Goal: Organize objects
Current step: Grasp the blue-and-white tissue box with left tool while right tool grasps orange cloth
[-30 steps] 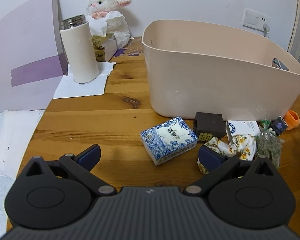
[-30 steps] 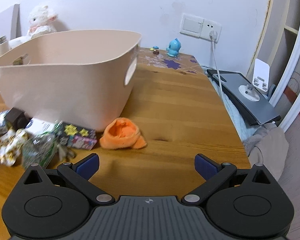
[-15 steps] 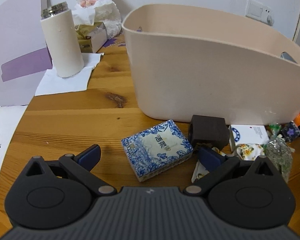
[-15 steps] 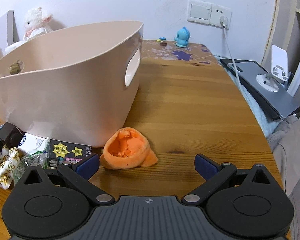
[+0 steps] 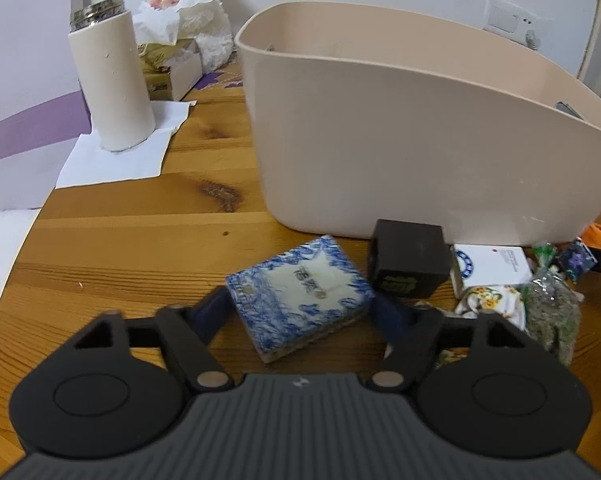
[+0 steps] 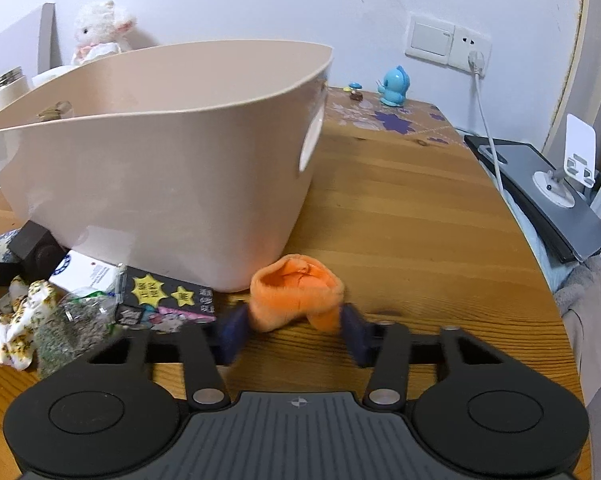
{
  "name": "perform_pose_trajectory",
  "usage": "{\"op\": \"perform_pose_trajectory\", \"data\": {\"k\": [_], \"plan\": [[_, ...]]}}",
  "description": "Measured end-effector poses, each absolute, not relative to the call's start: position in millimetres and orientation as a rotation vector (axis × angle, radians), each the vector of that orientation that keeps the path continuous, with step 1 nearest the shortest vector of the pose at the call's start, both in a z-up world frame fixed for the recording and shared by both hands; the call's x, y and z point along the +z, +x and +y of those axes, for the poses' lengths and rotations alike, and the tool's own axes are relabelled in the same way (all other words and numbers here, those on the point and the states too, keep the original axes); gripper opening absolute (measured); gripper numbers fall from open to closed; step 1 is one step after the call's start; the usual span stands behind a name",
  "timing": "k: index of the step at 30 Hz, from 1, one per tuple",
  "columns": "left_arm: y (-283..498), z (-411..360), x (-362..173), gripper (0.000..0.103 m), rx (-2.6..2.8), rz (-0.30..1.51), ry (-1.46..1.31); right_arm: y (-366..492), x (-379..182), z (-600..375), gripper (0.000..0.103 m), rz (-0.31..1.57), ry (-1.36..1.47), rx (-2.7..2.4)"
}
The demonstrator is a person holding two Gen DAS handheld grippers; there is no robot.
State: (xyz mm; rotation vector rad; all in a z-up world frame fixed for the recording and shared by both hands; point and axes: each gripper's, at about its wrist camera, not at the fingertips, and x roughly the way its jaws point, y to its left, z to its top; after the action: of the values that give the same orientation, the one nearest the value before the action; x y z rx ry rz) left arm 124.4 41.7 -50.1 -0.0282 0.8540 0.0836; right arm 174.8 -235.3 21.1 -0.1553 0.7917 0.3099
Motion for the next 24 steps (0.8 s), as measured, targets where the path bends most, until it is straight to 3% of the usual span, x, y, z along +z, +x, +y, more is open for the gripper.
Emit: {"op": "perform_pose_trajectory", "data": {"k": [2, 4, 9, 21, 24], "plan": [[123, 41, -50, 0.075, 0.086, 0.853, -0.033, 170, 22, -234, 0.022, 0.793, -0.162, 0.316], [121, 41, -50, 0.074, 0.087, 0.852, -0.033, 166, 22, -233, 0.013, 0.787, -0.174, 0.315], [113, 40, -49, 0.073, 0.090, 0.852, -0.036, 152, 24, -235, 0.004, 0.792, -0.177, 0.327], [85, 34, -17, 0.073, 0.051, 0.782, -0.011, 126, 55, -250, 0.004, 0.733, -0.118, 0.336], [83, 33, -14, 0.073, 0.053, 0.776, -0.010, 139, 54, -255, 0.020, 0.737, -0.075, 0.334]]}}
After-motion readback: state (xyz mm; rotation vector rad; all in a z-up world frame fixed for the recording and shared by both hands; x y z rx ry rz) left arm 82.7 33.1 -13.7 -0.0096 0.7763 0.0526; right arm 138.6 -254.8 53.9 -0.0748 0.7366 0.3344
